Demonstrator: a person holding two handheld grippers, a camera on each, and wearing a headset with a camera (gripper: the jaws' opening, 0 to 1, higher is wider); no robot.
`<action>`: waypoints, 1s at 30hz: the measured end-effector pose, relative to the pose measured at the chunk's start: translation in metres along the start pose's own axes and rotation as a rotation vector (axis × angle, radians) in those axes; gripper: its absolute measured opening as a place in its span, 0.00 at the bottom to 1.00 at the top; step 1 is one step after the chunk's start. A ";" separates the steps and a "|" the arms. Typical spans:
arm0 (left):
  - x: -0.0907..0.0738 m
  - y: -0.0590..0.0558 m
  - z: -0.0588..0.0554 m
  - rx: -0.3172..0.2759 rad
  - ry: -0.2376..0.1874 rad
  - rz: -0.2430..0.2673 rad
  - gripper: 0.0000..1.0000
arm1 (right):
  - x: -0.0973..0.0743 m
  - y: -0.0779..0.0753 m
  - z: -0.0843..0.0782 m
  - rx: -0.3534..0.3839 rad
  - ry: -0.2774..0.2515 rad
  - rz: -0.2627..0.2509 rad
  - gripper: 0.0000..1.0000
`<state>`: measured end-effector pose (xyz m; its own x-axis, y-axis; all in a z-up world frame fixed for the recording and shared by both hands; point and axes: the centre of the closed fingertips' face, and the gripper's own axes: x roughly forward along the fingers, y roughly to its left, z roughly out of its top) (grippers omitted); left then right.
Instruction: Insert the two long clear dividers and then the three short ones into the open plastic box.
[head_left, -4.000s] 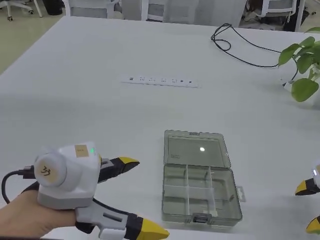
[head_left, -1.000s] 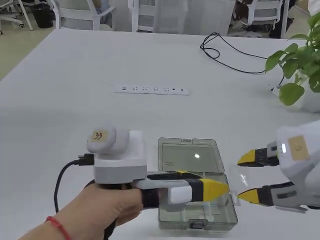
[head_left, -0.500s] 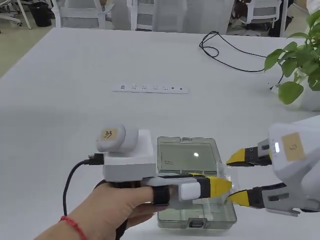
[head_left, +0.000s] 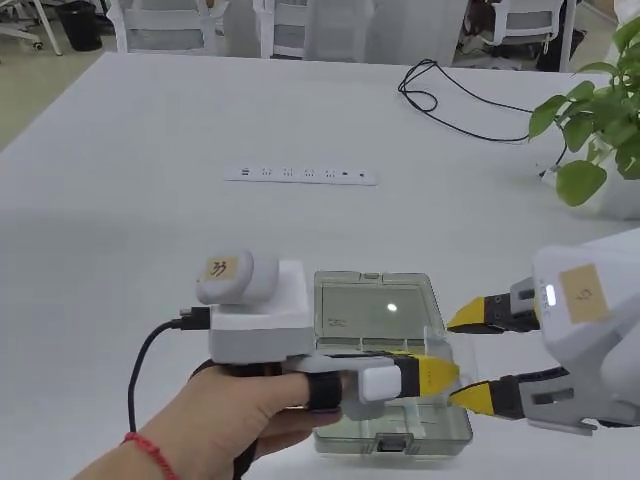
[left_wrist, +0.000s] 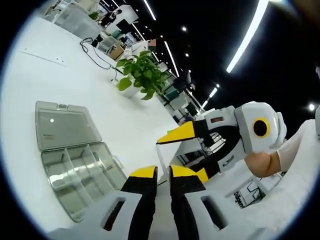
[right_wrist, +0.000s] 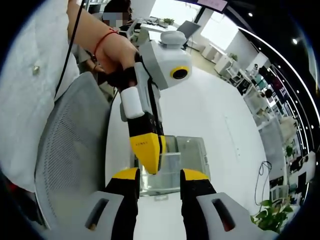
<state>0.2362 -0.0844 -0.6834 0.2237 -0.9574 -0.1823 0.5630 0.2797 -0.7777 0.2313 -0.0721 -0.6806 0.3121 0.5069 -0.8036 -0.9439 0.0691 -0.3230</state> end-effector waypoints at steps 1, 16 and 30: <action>0.000 0.000 0.000 0.001 0.001 -0.002 0.04 | 0.000 0.000 0.000 -0.001 0.001 0.000 0.33; 0.000 -0.001 -0.003 -0.052 -0.005 -0.011 0.00 | 0.001 0.001 0.000 -0.035 0.014 -0.007 0.33; -0.001 0.001 -0.002 -0.055 -0.024 0.000 0.00 | -0.003 -0.002 0.002 -0.036 0.002 -0.017 0.33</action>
<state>0.2349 -0.0830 -0.6850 0.2433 -0.9553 -0.1680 0.5184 0.2745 -0.8099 0.2317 -0.0718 -0.6766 0.3285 0.5043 -0.7986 -0.9339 0.0472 -0.3543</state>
